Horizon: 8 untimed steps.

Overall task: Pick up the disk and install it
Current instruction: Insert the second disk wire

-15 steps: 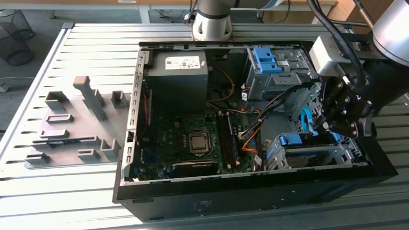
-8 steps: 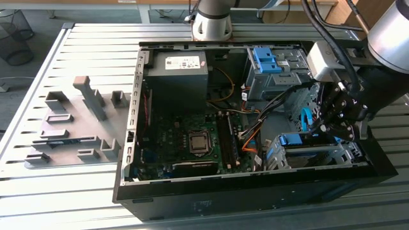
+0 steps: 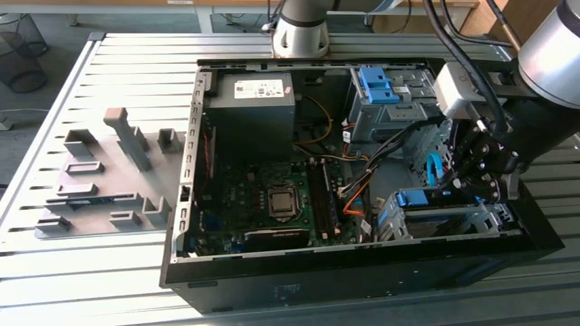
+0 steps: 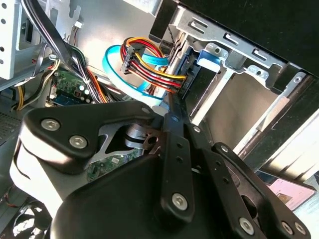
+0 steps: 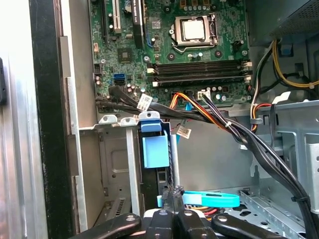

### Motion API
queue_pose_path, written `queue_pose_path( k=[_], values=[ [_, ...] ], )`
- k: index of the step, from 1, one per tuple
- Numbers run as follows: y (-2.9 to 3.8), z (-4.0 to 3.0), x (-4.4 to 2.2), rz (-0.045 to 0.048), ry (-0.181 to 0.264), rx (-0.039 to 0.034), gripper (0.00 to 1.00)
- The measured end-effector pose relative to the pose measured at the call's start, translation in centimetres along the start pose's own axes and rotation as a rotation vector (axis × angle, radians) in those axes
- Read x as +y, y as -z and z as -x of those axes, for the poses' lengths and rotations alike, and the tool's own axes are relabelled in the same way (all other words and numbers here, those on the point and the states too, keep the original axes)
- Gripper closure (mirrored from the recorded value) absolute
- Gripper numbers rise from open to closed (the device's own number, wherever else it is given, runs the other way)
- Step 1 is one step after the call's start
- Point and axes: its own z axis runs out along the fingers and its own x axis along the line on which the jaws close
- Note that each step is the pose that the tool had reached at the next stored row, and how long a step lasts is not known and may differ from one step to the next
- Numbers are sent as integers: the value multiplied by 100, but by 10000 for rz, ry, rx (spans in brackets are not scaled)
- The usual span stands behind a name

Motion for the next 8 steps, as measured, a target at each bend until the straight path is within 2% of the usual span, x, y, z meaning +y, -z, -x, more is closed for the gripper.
queue_pose_path(
  k=[4,8],
  values=[
    [115,7,2,0,0,1,89],
    [126,8,3,0,0,1,89]
  ],
)
